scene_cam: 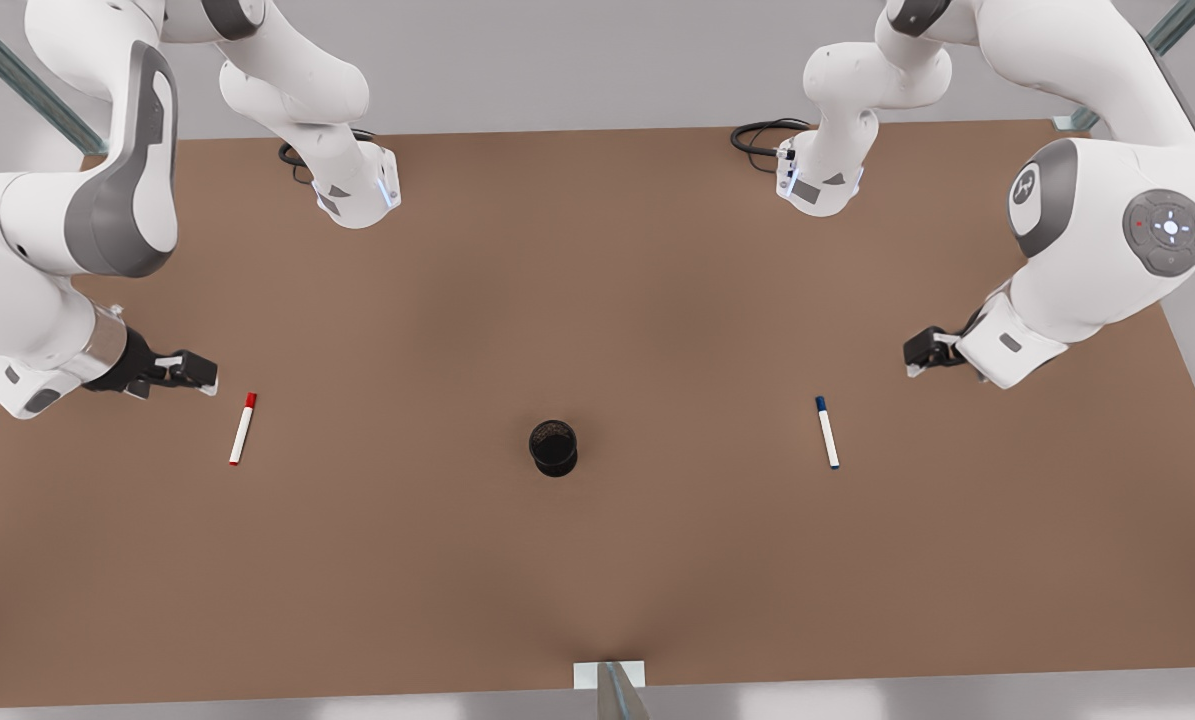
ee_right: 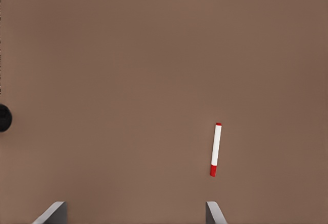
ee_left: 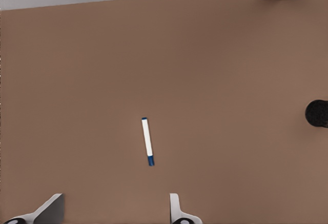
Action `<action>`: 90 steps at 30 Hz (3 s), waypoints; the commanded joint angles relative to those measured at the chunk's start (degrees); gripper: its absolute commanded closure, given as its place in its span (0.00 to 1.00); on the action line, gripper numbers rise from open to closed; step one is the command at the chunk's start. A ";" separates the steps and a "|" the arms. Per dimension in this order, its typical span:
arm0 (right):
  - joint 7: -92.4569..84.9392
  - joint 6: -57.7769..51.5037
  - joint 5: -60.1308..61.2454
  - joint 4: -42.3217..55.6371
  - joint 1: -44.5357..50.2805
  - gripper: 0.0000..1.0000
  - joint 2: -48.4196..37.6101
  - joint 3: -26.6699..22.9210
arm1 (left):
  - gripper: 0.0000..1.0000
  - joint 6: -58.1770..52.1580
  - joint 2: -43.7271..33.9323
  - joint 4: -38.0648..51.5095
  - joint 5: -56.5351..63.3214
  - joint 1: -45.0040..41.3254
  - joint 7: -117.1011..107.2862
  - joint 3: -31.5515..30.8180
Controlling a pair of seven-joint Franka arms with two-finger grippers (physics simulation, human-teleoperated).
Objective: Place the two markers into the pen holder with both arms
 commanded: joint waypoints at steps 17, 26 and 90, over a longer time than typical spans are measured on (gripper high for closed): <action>-0.61 34.22 -3.43 -22.34 -3.72 0.00 9.34 0.15 | 0.36 36.47 8.07 -25.37 0.17 1.06 -15.14 0.51; -3.33 42.31 -3.34 -26.12 -10.05 0.00 17.96 0.32 | 0.40 42.01 14.04 -28.54 0.26 1.32 -16.37 0.60; 8.09 83.35 -3.43 -6.25 11.39 0.79 28.68 27.83 | 0.70 49.39 23.45 -29.15 3.25 0.45 -11.98 0.69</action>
